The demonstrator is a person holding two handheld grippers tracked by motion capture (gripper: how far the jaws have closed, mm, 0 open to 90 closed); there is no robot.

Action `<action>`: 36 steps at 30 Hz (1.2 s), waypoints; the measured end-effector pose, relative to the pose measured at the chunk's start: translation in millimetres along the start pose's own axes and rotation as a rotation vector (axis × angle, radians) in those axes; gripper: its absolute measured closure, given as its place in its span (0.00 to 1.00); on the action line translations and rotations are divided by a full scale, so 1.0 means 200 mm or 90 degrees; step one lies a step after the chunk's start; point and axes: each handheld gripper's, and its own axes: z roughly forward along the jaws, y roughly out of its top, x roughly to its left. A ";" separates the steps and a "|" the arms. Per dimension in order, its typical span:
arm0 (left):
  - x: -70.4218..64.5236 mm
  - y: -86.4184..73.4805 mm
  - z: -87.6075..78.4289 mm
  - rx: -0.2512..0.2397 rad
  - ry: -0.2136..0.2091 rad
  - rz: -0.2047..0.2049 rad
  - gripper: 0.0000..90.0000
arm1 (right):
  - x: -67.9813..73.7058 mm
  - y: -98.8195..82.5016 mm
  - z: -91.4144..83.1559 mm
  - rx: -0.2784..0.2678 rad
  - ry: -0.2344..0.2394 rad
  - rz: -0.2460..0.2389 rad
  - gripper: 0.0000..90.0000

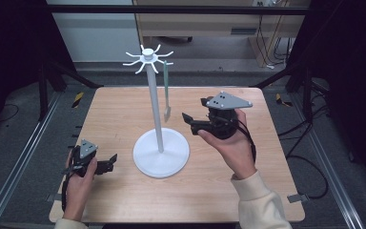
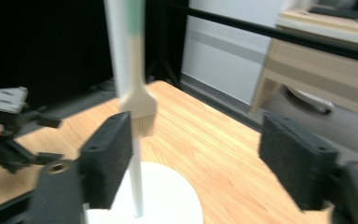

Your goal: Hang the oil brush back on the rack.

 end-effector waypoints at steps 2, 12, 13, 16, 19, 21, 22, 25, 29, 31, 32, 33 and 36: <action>0.00 0.00 0.00 0.001 0.000 0.001 0.03 | -0.01 -0.05 0.00 0.010 -0.013 0.006 0.19; 0.00 0.00 0.00 0.000 0.001 -0.001 0.03 | -0.06 -0.22 0.02 0.045 -0.034 0.010 0.10; 0.00 0.00 0.00 0.000 0.001 -0.001 0.03 | -0.07 -0.25 0.02 0.053 -0.036 0.010 0.09; 0.00 0.00 -0.01 -0.003 0.001 -0.003 0.03 | -0.09 -0.30 0.02 0.060 -0.040 0.018 0.08; 0.01 0.00 0.00 -0.003 0.001 -0.003 0.03 | -0.11 -0.35 0.02 0.065 -0.045 0.023 0.08; 0.01 0.00 0.00 -0.003 0.000 -0.003 0.03 | -0.14 -0.42 0.03 0.081 -0.048 0.031 0.08; 0.00 0.00 0.00 -0.003 0.000 -0.002 0.03 | -0.15 -0.45 0.03 0.091 -0.051 0.031 0.08; 0.00 0.00 0.00 -0.002 -0.002 0.000 0.03 | -0.18 -0.50 0.04 0.101 -0.061 0.027 0.09; 0.00 0.00 0.00 -0.002 -0.002 0.000 0.03 | -0.22 -0.58 0.05 0.123 -0.078 0.031 0.11; 0.00 0.00 0.00 -0.001 -0.002 0.002 0.03 | -0.24 -0.64 0.05 0.140 -0.097 0.018 0.11; 0.00 0.01 0.00 -0.001 -0.003 0.002 0.03 | -0.24 -0.66 0.05 0.146 -0.099 0.020 0.11; 0.00 0.01 0.00 -0.001 -0.003 0.002 0.03 | -0.24 -0.66 0.05 0.146 -0.099 0.020 0.11; 0.00 0.01 0.00 -0.001 -0.002 0.001 0.03 | -0.25 -0.71 0.06 0.160 -0.107 0.021 0.11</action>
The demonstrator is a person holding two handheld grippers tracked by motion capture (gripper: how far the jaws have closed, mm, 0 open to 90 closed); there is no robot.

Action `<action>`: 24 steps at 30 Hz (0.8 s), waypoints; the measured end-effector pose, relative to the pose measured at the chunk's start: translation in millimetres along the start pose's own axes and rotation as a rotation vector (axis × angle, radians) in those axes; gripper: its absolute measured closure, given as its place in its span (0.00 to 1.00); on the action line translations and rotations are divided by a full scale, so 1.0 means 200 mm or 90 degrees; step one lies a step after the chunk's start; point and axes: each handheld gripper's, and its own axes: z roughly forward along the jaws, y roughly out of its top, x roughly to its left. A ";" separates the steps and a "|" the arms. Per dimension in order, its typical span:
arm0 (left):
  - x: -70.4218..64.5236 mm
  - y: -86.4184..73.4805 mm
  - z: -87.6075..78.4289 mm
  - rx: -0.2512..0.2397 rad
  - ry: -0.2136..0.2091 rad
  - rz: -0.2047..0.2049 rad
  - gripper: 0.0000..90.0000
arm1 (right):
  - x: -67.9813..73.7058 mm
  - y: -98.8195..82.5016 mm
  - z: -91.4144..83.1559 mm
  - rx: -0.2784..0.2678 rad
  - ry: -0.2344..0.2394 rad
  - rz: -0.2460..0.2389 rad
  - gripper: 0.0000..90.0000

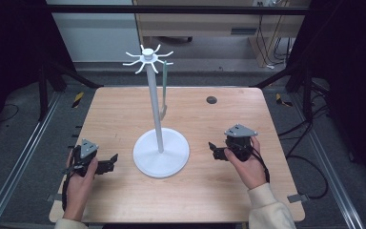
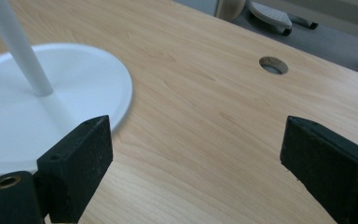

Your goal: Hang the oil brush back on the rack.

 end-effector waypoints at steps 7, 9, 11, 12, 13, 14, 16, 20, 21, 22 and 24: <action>0.00 0.00 0.00 0.001 -0.001 0.001 0.03 | -0.02 -0.10 0.06 0.034 -0.042 -0.026 0.11; 0.00 0.00 0.00 0.003 -0.002 0.003 0.03 | -0.02 -0.12 0.08 0.038 -0.049 -0.034 0.11; 0.00 0.00 0.01 0.003 -0.002 0.003 0.03 | -0.02 -0.12 0.08 0.043 -0.053 -0.034 0.11; 0.00 0.00 0.01 0.002 -0.002 0.003 0.03 | -0.03 -0.13 0.09 0.046 -0.054 -0.036 0.11; -0.01 0.00 0.01 0.003 -0.002 0.003 0.03 | -0.03 -0.14 0.10 0.049 -0.056 -0.037 0.11; -0.01 0.00 0.01 0.003 -0.001 0.005 0.03 | -0.04 -0.15 0.10 0.054 -0.056 -0.037 0.11; -0.01 0.00 0.01 0.004 -0.003 0.007 0.03 | -0.04 -0.19 0.13 0.070 -0.045 -0.024 0.12; -0.01 0.00 0.01 0.006 -0.003 0.010 0.03 | -0.04 -0.21 0.15 0.073 -0.029 -0.011 0.13; -0.01 0.00 0.01 0.006 -0.003 0.010 0.03 | -0.04 -0.22 0.16 0.071 -0.021 -0.006 0.14; -0.01 0.00 0.01 0.007 -0.003 0.010 0.03 | -0.03 -0.22 0.17 0.069 -0.011 0.008 0.14; -0.01 0.00 0.02 0.008 -0.004 0.009 0.03 | -0.03 -0.24 0.19 0.061 0.016 0.025 0.15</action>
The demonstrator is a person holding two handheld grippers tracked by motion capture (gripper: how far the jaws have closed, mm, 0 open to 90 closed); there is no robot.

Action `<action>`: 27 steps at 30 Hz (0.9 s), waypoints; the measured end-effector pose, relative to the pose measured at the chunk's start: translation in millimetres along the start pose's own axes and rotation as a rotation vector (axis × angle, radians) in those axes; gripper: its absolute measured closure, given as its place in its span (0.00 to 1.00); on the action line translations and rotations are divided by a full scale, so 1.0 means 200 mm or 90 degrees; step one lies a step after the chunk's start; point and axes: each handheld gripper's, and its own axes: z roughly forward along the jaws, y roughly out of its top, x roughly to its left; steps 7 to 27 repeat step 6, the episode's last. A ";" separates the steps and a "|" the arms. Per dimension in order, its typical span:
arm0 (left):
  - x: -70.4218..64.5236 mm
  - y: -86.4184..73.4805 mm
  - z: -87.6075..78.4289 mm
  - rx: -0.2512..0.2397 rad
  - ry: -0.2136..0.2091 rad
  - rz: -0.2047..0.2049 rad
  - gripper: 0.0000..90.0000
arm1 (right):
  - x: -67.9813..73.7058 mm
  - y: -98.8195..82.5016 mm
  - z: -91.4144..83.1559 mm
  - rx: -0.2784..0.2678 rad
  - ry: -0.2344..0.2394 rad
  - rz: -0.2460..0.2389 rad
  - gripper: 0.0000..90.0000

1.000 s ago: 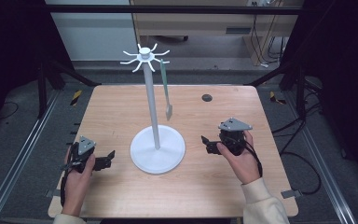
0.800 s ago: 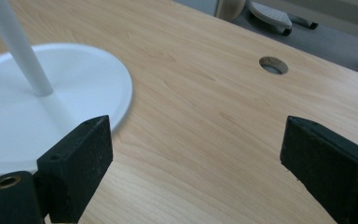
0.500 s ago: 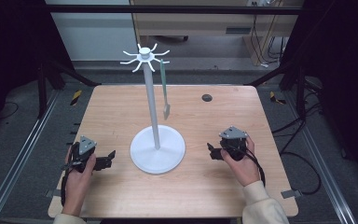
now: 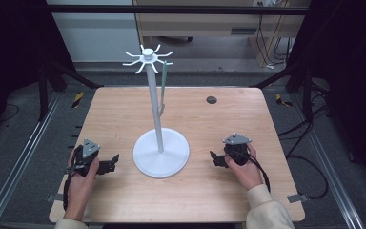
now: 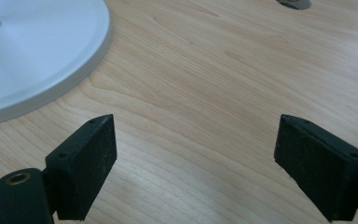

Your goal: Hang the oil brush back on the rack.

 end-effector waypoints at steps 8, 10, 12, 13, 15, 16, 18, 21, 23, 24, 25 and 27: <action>0.00 0.00 0.00 0.000 -0.001 0.000 0.03 | 0.00 -0.01 0.03 -0.015 0.028 0.013 0.16; 0.00 0.00 0.00 0.000 -0.001 0.000 0.03 | 0.00 -0.01 0.03 -0.015 0.028 0.013 0.16; 0.00 0.00 0.00 0.000 -0.001 0.000 0.03 | 0.00 -0.01 0.03 -0.015 0.028 0.013 0.16; 0.00 0.00 0.00 0.000 -0.001 0.000 0.03 | 0.00 -0.01 0.03 -0.015 0.028 0.013 0.16; 0.00 0.00 0.00 0.000 -0.001 0.000 0.03 | 0.00 -0.01 0.03 -0.015 0.028 0.013 0.16; 0.00 0.00 0.00 0.000 -0.001 0.000 0.03 | 0.00 -0.01 0.03 -0.015 0.028 0.013 0.16; 0.00 0.00 0.00 0.000 -0.001 0.000 0.03 | 0.00 -0.01 0.03 -0.015 0.028 0.013 0.16; 0.00 0.00 0.00 0.000 -0.001 0.000 0.03 | 0.00 -0.01 0.03 -0.015 0.028 0.013 0.16; 0.00 0.00 0.00 0.000 -0.001 0.000 0.03 | 0.00 -0.01 0.03 -0.015 0.028 0.013 0.16; 0.00 0.00 0.00 0.000 -0.001 0.000 0.03 | 0.00 -0.01 0.03 -0.015 0.028 0.013 0.16; 0.00 0.00 0.00 0.000 -0.001 0.000 0.03 | 0.00 -0.01 0.03 -0.015 0.028 0.013 0.16; 0.00 0.00 0.00 0.000 -0.001 0.000 0.03 | 0.00 -0.01 0.03 -0.015 0.028 0.013 0.16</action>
